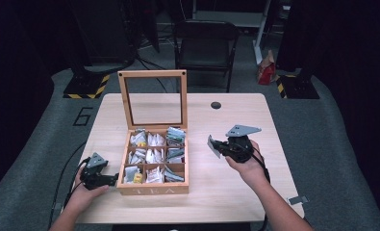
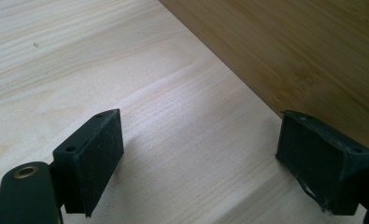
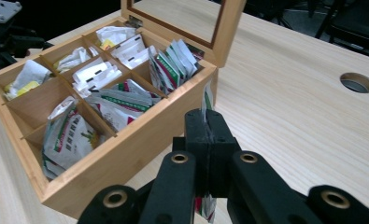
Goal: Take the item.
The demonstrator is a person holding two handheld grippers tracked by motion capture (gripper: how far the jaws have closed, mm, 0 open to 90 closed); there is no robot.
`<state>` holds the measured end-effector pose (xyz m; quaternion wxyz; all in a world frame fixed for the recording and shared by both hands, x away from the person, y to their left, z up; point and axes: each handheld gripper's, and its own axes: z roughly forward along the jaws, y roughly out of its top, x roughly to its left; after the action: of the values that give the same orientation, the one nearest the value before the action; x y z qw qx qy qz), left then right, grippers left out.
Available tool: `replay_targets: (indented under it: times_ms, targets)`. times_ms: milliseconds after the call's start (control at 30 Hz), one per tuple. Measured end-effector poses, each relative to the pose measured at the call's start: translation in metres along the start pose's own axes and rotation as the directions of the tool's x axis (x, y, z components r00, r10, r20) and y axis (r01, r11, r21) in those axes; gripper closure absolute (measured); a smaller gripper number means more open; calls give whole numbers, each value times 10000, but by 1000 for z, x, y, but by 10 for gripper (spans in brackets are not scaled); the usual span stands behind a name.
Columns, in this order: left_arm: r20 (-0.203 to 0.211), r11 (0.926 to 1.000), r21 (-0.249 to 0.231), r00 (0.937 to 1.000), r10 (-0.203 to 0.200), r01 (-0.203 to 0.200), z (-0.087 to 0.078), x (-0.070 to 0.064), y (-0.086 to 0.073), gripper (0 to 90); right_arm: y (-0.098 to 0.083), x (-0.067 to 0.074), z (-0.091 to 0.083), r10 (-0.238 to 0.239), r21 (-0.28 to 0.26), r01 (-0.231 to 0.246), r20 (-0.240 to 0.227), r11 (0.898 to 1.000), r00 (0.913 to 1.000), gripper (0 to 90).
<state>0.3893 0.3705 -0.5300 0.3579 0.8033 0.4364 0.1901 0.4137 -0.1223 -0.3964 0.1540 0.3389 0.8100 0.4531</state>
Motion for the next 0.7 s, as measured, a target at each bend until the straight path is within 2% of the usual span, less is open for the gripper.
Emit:
replay_targets:
  times_ms: [300,467,700]
  targets:
    - [-1,10000,-2,10000,-1,1,0,0,0,142,-7,-12,-6,141,-105,-137,342,9999,9993,900]
    - [-2,10000,-3,10000,-1,1,0,0,0,142,-9,-17,-9,123,-96,-118,526,9999,9985,900]
    - [-3,10000,-5,10000,-4,4,0,0,0,142,-14,-21,-10,333,-94,-328,683,9994,9971,900]
